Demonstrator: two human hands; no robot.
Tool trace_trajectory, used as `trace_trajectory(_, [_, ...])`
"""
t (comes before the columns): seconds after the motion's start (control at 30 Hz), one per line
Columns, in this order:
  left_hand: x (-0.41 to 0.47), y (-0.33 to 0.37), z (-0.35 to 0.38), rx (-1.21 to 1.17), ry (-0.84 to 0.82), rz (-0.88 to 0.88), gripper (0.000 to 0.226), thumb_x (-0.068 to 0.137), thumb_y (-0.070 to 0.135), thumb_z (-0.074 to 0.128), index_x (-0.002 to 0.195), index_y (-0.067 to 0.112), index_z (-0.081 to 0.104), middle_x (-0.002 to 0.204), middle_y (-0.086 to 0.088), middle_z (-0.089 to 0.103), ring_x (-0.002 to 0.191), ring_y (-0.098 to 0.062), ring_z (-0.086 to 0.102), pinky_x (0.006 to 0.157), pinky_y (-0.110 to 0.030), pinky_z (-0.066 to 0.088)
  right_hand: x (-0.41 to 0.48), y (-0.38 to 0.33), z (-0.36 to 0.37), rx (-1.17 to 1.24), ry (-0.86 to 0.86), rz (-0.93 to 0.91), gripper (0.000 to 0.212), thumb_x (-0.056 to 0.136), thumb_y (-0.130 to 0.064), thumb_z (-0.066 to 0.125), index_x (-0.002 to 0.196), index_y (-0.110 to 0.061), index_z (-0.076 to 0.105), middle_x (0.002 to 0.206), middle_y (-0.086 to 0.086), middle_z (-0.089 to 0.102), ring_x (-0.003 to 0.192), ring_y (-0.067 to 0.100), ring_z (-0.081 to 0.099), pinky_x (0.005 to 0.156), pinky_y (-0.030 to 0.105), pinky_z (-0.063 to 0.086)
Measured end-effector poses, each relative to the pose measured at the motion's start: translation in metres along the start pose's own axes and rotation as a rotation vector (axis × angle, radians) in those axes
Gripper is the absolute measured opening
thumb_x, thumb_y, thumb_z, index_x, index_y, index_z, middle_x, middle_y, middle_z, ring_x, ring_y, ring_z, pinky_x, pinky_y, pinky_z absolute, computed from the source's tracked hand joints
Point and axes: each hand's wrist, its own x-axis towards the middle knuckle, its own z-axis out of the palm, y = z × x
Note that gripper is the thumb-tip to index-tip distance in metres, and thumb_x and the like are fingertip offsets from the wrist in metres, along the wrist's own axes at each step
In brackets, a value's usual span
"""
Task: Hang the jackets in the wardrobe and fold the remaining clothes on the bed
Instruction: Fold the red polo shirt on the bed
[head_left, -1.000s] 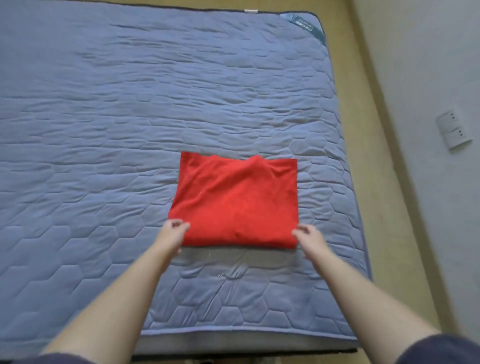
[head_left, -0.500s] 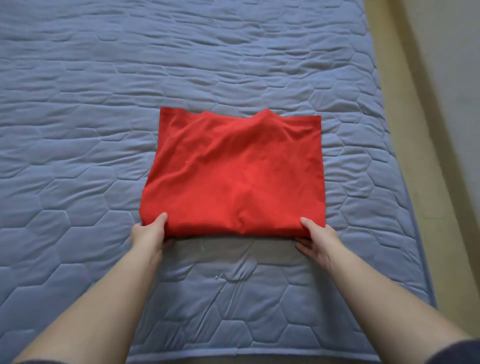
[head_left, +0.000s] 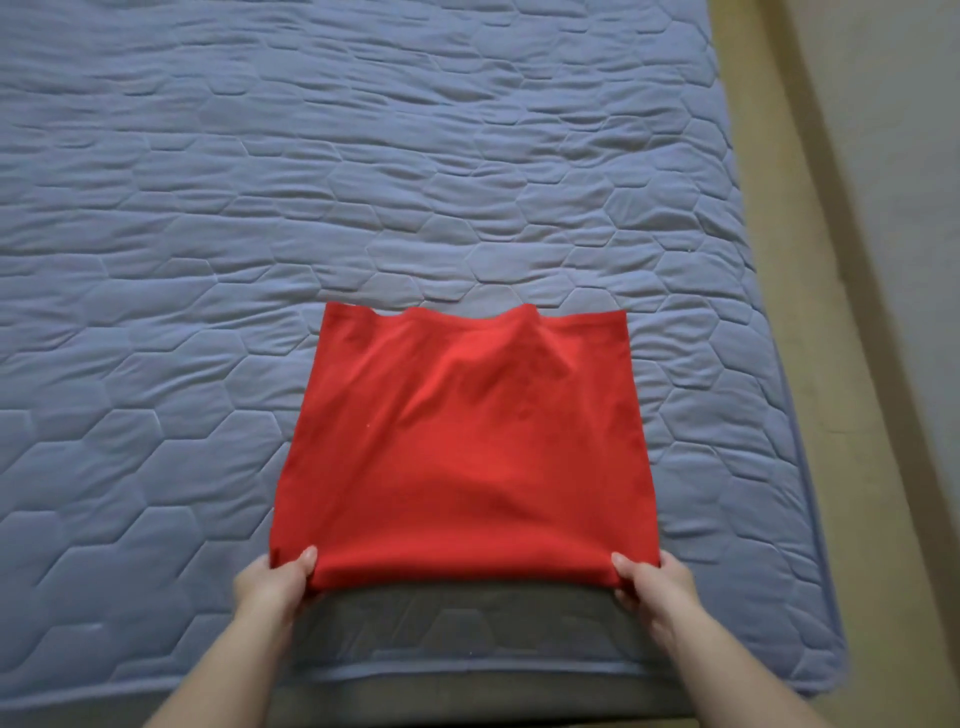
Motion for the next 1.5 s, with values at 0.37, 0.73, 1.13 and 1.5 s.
trace_trajectory(0.37, [-0.040, 0.081, 0.059, 1.048, 0.285, 1.160, 0.072, 0.086, 0.034, 0.055, 0.149, 0.013, 0.028, 0.158, -0.012, 0.020, 0.146, -0.029, 0.013, 0.114, -0.054, 0.011, -0.027, -0.053, 0.066, -1.239, 0.222, -1.074, 0.083, 0.083, -0.027, 0.054, 0.153, -0.028, 0.011, 0.162, 0.000, 0.001, 0.149, 0.023, 0.002, 0.116, 0.051, 0.010])
trace_trajectory(0.73, [0.061, 0.075, 0.119, 1.266, 0.200, 1.472, 0.068, 0.089, 0.056, 0.027, 0.151, 0.026, 0.024, 0.159, -0.007, 0.019, 0.146, -0.027, 0.017, 0.116, -0.052, 0.007, 0.080, -0.099, 0.147, -1.559, 0.231, -1.211, 0.075, 0.082, -0.075, 0.012, 0.149, -0.045, -0.003, 0.161, -0.003, -0.008, 0.147, 0.028, -0.010, 0.108, 0.068, 0.001])
trace_trajectory(1.13, [-0.022, -0.034, 0.034, 0.377, 0.289, 0.678, 0.070, 0.074, 0.018, 0.078, 0.135, 0.006, 0.045, 0.146, -0.018, 0.038, 0.135, -0.036, 0.036, 0.109, -0.046, 0.029, 0.004, -0.145, 0.171, -1.683, -0.031, -1.235, 0.071, 0.090, -0.044, 0.049, 0.150, -0.021, 0.018, 0.161, 0.008, 0.005, 0.148, 0.029, 0.002, 0.114, 0.060, 0.011])
trace_trajectory(1.5, [-0.086, -0.060, 0.101, -0.751, -0.168, -0.188, 0.029, 0.077, 0.028, 0.077, 0.098, 0.015, 0.063, 0.107, -0.005, 0.070, 0.099, -0.021, 0.066, 0.098, -0.046, 0.049, 0.011, -0.175, 0.222, -1.816, -0.177, -1.188, 0.090, 0.085, -0.048, 0.059, 0.152, -0.023, 0.005, 0.157, 0.009, 0.017, 0.146, 0.029, 0.014, 0.112, 0.060, 0.014])
